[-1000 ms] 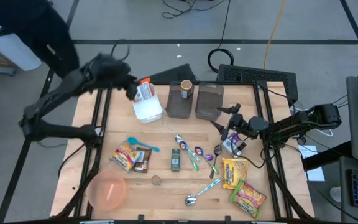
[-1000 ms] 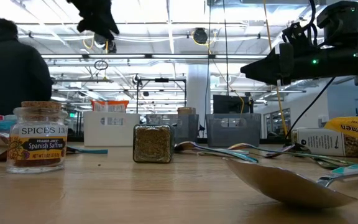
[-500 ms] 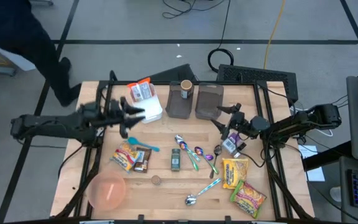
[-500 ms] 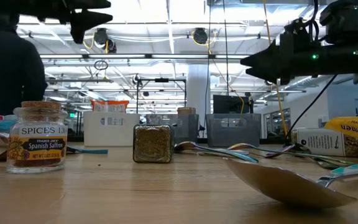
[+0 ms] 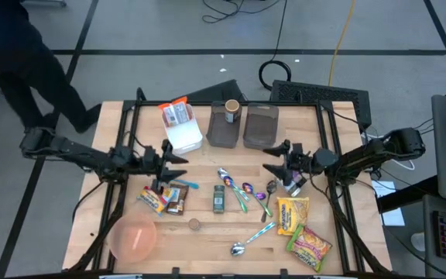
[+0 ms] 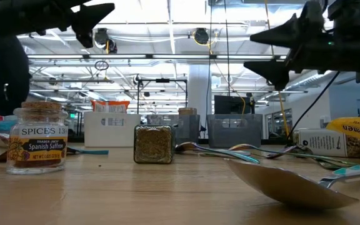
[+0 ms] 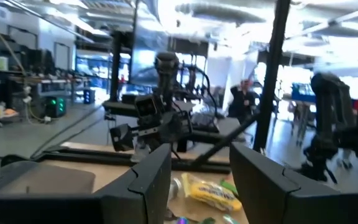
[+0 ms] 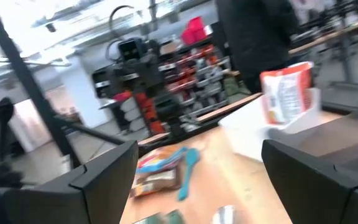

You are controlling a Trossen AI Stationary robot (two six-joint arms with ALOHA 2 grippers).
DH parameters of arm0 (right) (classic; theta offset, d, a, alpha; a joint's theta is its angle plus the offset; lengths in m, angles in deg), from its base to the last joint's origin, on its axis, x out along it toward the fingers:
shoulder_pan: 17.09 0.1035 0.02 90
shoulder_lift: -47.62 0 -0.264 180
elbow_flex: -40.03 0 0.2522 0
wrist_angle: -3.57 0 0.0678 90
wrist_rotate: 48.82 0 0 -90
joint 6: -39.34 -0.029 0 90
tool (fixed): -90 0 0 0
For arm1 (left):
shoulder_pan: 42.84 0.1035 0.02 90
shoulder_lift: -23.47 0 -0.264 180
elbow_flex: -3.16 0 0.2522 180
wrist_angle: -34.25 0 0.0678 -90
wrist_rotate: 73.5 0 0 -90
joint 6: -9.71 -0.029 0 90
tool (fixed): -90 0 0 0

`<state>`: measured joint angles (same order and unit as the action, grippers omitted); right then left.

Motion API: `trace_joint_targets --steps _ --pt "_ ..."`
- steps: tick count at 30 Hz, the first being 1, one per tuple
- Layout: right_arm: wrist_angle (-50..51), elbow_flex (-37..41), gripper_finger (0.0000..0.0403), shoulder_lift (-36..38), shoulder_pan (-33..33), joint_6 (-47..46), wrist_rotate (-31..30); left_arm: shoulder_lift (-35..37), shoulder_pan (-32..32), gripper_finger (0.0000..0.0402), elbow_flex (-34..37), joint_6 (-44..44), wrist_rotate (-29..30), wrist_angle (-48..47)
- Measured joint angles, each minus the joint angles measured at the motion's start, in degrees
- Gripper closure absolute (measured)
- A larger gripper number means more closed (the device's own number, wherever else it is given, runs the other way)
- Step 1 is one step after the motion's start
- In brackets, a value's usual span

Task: Pick & Place Food Item
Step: Put the bottom blue patterned spoon into the right black bin

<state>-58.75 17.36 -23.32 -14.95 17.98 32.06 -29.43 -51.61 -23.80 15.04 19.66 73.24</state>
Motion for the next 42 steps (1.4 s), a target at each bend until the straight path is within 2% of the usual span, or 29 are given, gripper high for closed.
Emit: trace_joint_targets --steps 7,13,17,20,23,29,35,39,42 --pt "1.4 -0.3 0.0069 0.0 7.6 3.2 -8.6 -11.9 -2.3 0.0231 -6.6 -2.1 -0.2 -0.2" --pt "9.7 -5.5 0.0069 0.0 10.6 4.6 -8.7 -21.9 -2.4 0.0231 -14.4 -1.3 -0.6 -0.2" --pt "20.9 -11.4 0.0069 -1.5 12.5 6.7 -8.7 -27.7 -2.5 0.0231 -19.0 -0.1 -4.8 -1.7" --pt "23.9 -14.5 0.0069 -5.1 14.8 8.6 -8.6 -30.6 -3.7 0.0231 -21.4 1.0 -6.4 -5.9" --pt "24.1 -17.1 0.0069 -10.1 18.0 11.5 -8.6 -32.2 -5.7 0.0231 -22.8 2.7 -5.2 -11.3" --pt "27.6 -24.2 0.0069 -21.4 24.2 16.0 -8.6 -33.1 -11.1 0.0231 -23.1 7.4 -1.4 -15.1" --pt "42.5 -34.2 0.0069 -29.4 27.7 17.5 -4.2 -33.1 -16.0 0.0231 -23.1 11.9 1.5 -15.7" --pt "53.1 -38.6 0.0069 -29.7 29.0 16.9 -0.9 -33.1 -18.5 0.0231 -23.1 14.5 2.1 -16.2" --pt "64.3 -42.3 0.0069 -27.8 30.2 17.6 -1.0 -33.1 -19.9 0.0231 -23.1 17.0 2.7 -17.9"
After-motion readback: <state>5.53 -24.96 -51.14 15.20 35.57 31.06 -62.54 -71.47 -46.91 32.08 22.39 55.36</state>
